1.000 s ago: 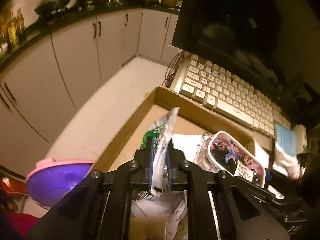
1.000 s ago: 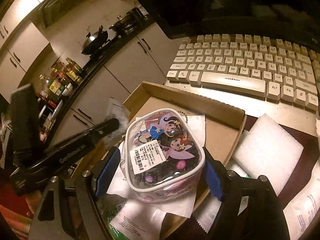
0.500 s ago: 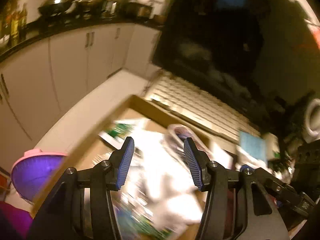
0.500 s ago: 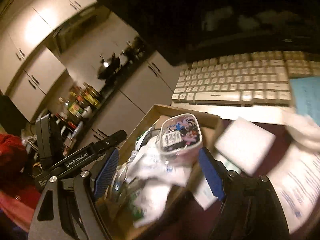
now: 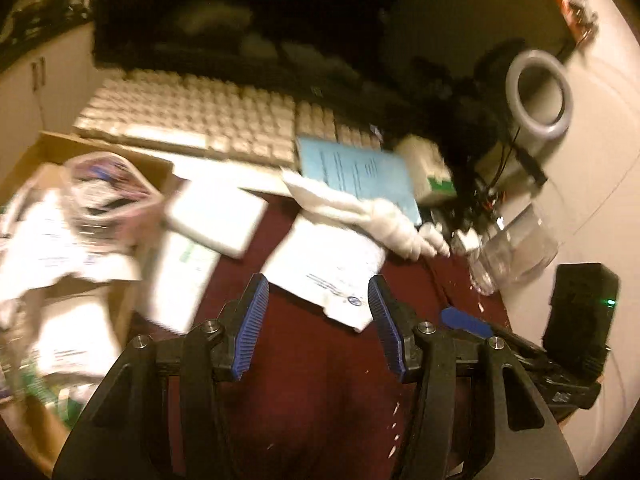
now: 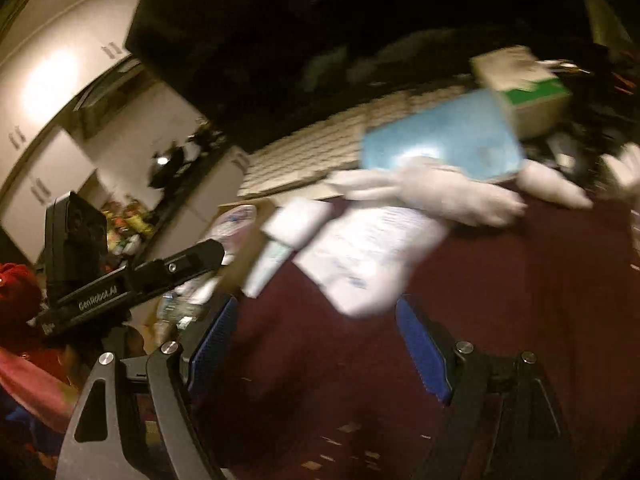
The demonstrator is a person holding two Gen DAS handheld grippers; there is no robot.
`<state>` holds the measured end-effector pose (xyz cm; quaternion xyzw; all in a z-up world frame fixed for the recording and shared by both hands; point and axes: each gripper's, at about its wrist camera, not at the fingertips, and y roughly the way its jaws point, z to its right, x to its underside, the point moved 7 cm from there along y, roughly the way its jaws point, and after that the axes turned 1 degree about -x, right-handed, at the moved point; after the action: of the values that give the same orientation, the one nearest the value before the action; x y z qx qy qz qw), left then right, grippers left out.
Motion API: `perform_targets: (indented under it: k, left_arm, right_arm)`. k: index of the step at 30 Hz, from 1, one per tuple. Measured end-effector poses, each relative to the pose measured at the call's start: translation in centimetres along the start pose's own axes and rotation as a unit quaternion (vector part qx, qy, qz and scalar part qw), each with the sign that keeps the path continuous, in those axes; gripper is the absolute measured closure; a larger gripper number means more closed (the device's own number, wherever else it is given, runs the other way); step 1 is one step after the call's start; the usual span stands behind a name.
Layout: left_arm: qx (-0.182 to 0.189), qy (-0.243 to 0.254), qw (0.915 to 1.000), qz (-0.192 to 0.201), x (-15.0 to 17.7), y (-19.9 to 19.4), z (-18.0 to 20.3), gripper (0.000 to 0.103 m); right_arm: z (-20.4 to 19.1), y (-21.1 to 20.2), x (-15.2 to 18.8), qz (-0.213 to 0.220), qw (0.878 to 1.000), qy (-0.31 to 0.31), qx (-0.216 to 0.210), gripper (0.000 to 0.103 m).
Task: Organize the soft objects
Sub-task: 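Grasp the knotted white towel with the right gripper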
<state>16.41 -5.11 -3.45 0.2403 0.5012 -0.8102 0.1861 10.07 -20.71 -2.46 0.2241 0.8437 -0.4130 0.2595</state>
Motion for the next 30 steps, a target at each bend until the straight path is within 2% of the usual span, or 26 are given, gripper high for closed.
perform_targets:
  k: [1,3,8,11,14,18,19,21,23,25,27,30]
  left_arm:
    - [0.002,0.004,1.0,-0.009,0.0,0.8,0.3,0.051]
    - [-0.022,0.012,0.9993,-0.029,-0.4,3.4,0.3,0.051]
    - [-0.042,0.027,0.9975,-0.049,-1.3,6.7,0.0,0.051]
    - [-0.07,0.039,0.996,-0.039,-2.3,8.0,-0.3,0.051]
    - [-0.05,0.026,0.9967,-0.058,-2.6,9.1,-0.6,0.051]
    - [-0.039,0.036,0.996,-0.072,-2.0,9.8,-0.3,0.051]
    - [-0.034,0.036,0.9962,-0.071,-1.8,9.6,-0.1,0.051]
    - [0.001,0.04,0.996,-0.08,-1.1,8.9,0.7,0.051]
    - [0.009,0.039,0.9959,-0.081,-0.6,8.4,0.9,0.051]
    - [0.013,0.047,0.9954,-0.083,-0.2,8.1,1.1,0.051]
    - [-0.003,0.049,0.9964,-0.069,-0.6,8.0,1.1,0.051]
    - [-0.021,0.035,0.9974,-0.059,-1.6,8.2,0.3,0.051]
  right_arm:
    - [0.3,-0.1,-0.3,0.0,1.0,0.0,0.0,0.022]
    - [0.4,-0.2,-1.2,-0.002,1.0,-0.012,0.008,0.022]
    - [1.6,0.8,-4.9,-0.009,0.998,-0.037,0.046,0.022]
    - [3.0,2.6,-7.7,-0.024,0.996,-0.049,0.076,0.022]
    - [4.0,5.0,-9.3,-0.045,0.992,-0.068,0.092,0.022]
    - [5.9,7.9,-9.6,-0.079,0.989,-0.067,0.105,0.023]
    - [6.1,8.5,-9.2,-0.09,0.988,-0.07,0.106,0.027]
    - [6.2,8.6,-8.2,-0.102,0.987,-0.076,0.101,0.038]
    - [6.3,8.6,-7.4,-0.11,0.985,-0.08,0.109,0.058]
    - [6.1,8.1,-6.8,-0.107,0.984,-0.083,0.115,0.061]
    - [5.9,7.4,-6.6,-0.105,0.985,-0.079,0.114,0.063]
    - [5.9,5.7,-5.9,-0.091,0.989,-0.037,0.113,0.063]
